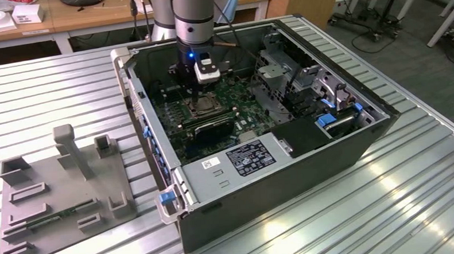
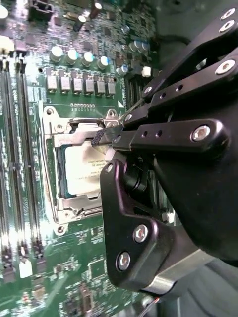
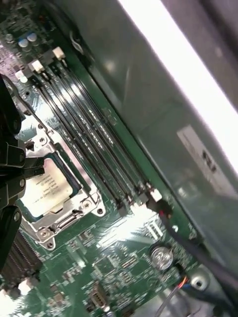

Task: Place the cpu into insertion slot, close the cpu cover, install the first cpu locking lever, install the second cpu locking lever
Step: 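Close the cpu cover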

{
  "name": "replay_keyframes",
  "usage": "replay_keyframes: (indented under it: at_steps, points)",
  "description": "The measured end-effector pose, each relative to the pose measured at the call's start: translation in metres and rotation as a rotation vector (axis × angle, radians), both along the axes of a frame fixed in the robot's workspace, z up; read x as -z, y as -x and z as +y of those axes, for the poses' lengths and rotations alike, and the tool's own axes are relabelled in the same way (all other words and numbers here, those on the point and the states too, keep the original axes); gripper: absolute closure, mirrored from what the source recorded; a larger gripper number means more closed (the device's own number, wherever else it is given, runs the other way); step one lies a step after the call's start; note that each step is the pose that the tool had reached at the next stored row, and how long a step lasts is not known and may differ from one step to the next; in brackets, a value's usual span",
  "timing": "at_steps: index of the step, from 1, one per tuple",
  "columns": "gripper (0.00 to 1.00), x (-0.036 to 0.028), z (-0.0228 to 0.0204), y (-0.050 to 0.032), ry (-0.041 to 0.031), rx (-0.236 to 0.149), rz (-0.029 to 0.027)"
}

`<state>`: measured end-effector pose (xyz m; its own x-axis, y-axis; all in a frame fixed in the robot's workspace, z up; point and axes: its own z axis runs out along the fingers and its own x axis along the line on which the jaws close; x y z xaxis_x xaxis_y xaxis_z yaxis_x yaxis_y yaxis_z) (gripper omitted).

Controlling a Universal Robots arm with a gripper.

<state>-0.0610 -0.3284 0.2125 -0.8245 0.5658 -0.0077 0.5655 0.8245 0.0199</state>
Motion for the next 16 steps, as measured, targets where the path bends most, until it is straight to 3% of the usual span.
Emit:
replay_keyframes:
  at_steps: [16]
  points:
    - [0.89, 0.0021, 0.0000, 0.0000, 0.0000, -0.292, -0.0003]
